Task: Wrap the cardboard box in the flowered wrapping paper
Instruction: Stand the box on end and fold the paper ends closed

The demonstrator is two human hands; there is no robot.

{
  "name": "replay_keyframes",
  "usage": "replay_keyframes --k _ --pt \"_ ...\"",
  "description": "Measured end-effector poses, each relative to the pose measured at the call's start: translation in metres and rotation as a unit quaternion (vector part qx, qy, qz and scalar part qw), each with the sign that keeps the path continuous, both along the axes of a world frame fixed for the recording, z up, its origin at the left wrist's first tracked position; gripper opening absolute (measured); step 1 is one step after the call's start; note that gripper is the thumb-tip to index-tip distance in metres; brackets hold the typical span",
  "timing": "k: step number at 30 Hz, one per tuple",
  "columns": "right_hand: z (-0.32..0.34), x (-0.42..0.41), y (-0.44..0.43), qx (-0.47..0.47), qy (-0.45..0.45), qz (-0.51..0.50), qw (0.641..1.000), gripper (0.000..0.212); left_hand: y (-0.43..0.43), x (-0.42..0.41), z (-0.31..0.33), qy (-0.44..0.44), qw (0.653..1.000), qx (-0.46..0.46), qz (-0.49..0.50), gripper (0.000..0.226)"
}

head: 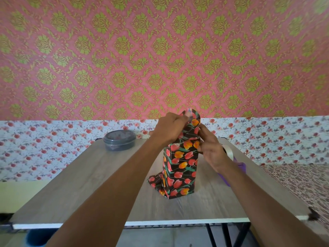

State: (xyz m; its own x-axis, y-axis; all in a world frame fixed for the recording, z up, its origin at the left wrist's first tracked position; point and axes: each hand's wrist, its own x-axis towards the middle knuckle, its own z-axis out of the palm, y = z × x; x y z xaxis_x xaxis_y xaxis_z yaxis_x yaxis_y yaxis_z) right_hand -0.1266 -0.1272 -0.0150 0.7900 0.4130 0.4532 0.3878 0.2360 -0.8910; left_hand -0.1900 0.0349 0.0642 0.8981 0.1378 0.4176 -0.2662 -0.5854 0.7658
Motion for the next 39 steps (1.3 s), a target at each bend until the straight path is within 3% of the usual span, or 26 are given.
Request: replay_keyframes --k 4,7,13,16,23,27,32,37,39 --pt "-0.012 0.004 0.002 -0.072 -0.027 -0.005 0.997 0.090 0.001 0.000 0.000 0.010 1.000 -0.009 -0.013 0.041" --pt "-0.015 0.008 0.005 -0.104 -0.039 -0.037 0.993 0.084 0.002 0.001 0.005 0.007 1.000 -0.020 -0.006 0.044" --pt "-0.015 0.001 0.020 -0.117 -0.079 -0.068 0.988 0.087 -0.004 -0.003 0.023 -0.039 0.995 -0.026 0.091 0.061" --pt "-0.018 -0.004 0.029 -0.145 -0.099 -0.101 0.979 0.086 -0.009 -0.006 0.032 -0.021 0.986 0.044 0.158 0.064" --pt "-0.025 -0.007 0.032 -0.152 -0.118 -0.112 0.975 0.088 -0.002 0.005 0.043 -0.006 0.993 0.058 0.104 0.028" --pt "-0.027 -0.011 0.026 -0.137 -0.110 -0.107 0.979 0.091 0.009 0.016 0.056 0.008 0.994 0.058 0.090 0.042" --pt "-0.030 -0.016 0.025 -0.121 -0.110 -0.110 0.980 0.094 0.008 0.019 0.068 -0.024 0.982 0.173 0.074 0.044" --pt "-0.033 -0.015 0.024 -0.111 -0.108 -0.101 0.983 0.093 0.003 0.010 0.075 -0.150 0.980 0.117 0.066 0.034" --pt "-0.035 -0.015 0.022 -0.108 -0.109 -0.099 0.983 0.093 0.004 0.005 0.081 -0.134 0.984 0.103 0.050 0.036"
